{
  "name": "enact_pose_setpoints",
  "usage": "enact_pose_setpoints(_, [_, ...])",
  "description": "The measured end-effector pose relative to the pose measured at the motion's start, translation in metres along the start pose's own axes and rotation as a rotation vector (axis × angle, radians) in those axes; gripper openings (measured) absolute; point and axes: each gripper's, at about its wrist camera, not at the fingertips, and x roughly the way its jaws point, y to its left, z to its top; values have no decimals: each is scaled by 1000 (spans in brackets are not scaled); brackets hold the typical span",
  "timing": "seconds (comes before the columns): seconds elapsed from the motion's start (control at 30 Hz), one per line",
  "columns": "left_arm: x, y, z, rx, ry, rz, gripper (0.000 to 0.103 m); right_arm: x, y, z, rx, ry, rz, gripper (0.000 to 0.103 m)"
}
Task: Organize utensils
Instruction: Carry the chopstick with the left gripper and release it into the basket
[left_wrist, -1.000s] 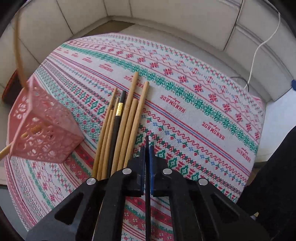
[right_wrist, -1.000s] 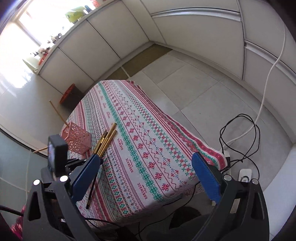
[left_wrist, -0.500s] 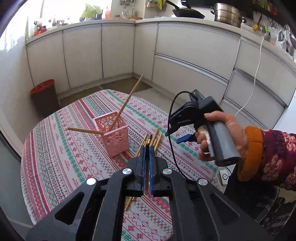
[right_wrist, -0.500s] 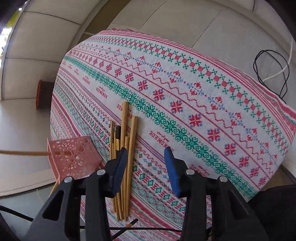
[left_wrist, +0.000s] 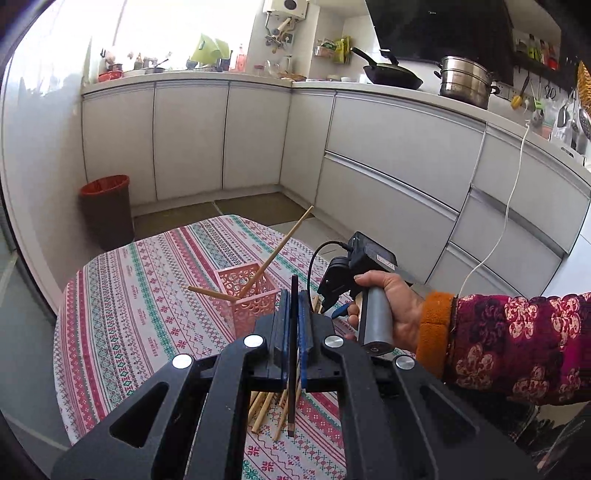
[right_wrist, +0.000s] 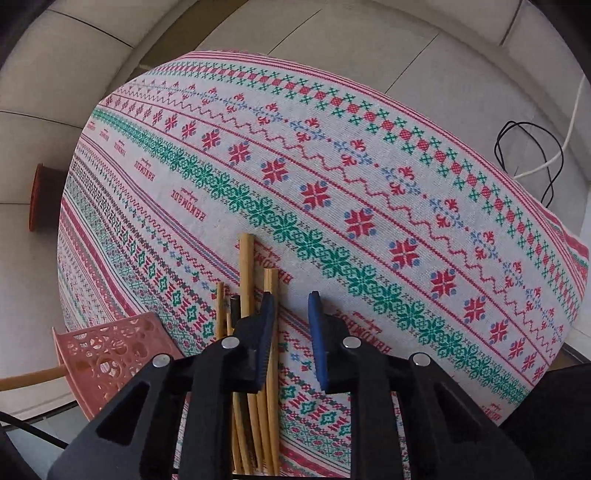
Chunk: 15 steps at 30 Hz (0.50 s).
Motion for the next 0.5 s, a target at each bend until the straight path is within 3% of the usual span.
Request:
enact_pose_setpoints(0.17, [-6,5,0,-23,-13,16,3,1,-11,-4,68,42,65,18])
enact_pose_setpoints(0.33, [-8,8,0,-31,-18,19,3,-15,-7,-8,-17,-29,95,18])
enact_pose_setpoints(0.5, [-9,10,0,-38,-21,15,3,-2,5,-4,-56,-3,65,18])
